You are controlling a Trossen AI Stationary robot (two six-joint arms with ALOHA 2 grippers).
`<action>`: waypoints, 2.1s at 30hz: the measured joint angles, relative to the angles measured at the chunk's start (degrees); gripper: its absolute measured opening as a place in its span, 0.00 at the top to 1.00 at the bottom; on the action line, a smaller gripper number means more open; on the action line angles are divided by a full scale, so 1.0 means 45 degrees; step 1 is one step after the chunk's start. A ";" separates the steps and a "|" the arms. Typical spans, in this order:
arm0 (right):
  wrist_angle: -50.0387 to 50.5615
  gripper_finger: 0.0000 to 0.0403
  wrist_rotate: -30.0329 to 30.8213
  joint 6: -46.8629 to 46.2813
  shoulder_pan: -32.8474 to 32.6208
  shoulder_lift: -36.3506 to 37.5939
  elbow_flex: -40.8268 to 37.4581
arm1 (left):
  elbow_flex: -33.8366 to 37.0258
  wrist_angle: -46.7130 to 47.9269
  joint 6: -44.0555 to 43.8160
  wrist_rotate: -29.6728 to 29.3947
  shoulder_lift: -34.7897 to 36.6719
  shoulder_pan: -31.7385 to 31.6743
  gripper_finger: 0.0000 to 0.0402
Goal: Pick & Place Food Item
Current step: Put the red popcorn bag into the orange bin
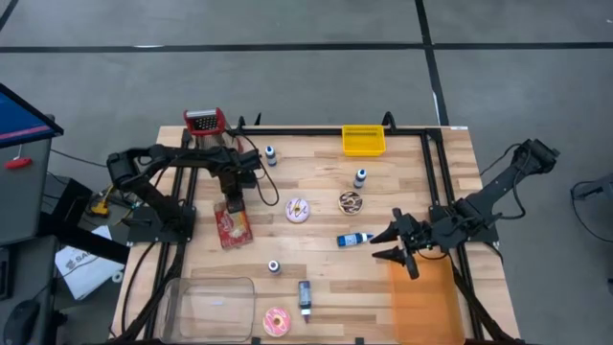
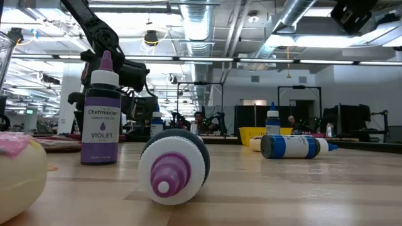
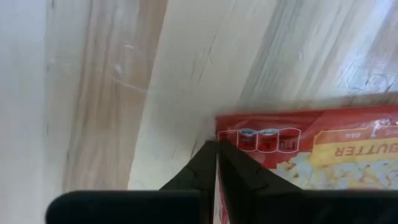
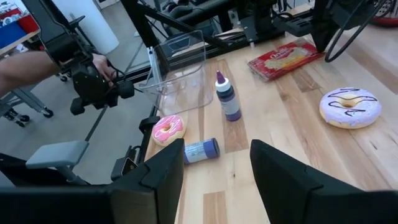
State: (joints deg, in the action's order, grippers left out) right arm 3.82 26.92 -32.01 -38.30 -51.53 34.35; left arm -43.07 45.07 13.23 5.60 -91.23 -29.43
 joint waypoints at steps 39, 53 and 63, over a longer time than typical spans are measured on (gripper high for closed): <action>-0.1964 0.56 -0.1074 0.2652 0.1508 -0.1159 0.0000 | -0.0197 -0.3057 -0.3146 0.1659 0.6526 0.3740 1.00; -0.2194 0.56 -0.1695 0.3964 0.2315 -0.2261 0.1058 | -0.2058 -0.3060 -0.3006 0.1659 0.6531 0.5289 1.00; -0.1387 0.48 -0.3226 0.5176 0.3885 -0.3848 0.2876 | -0.2691 -0.4695 -0.2600 0.1666 0.6526 0.6275 1.00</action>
State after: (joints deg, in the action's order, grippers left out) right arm -2.42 12.40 -8.72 -20.82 -68.85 47.29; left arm -55.18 23.94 1.53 13.09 -61.87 -1.19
